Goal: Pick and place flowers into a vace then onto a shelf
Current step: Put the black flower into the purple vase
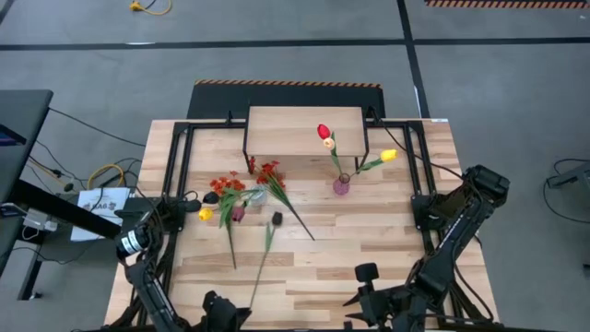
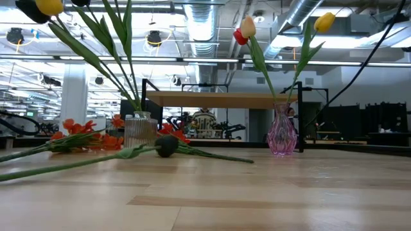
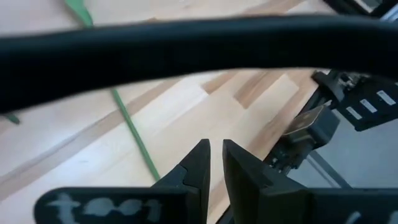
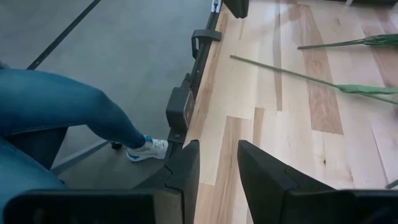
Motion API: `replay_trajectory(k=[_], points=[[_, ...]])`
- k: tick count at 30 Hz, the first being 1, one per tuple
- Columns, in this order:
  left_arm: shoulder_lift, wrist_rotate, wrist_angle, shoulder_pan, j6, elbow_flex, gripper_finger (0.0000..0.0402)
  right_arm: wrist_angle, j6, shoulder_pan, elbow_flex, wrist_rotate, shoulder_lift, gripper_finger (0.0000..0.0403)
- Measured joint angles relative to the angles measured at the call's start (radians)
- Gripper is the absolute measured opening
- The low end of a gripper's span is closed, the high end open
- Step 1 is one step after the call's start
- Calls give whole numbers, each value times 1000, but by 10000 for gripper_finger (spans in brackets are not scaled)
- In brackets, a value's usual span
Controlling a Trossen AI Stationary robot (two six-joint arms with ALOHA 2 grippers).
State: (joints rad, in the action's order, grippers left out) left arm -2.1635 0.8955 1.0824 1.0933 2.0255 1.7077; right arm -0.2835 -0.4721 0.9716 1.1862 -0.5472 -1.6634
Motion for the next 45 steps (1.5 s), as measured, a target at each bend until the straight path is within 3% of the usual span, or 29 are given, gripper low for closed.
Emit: replay_trajectory(k=[13, 24, 32, 38, 45], points=[[-27, -80, 13, -73, -195, -16, 30, 0, 0, -5, 0, 0, 0, 102], [-119, -171, 129, -83, -141, -26, 34, 0, 0, -4, 0, 0, 0, 102], [-120, -151, 133, -80, -143, -27, 37, 0, 0, -5, 0, 1, 0, 102], [-120, -162, 95, -86, -152, -27, 63, 0, 0, -5, 0, 2, 0, 102], [-120, -209, 37, -110, -204, -27, 129, -1, 0, -5, 0, 2, 0, 102]])
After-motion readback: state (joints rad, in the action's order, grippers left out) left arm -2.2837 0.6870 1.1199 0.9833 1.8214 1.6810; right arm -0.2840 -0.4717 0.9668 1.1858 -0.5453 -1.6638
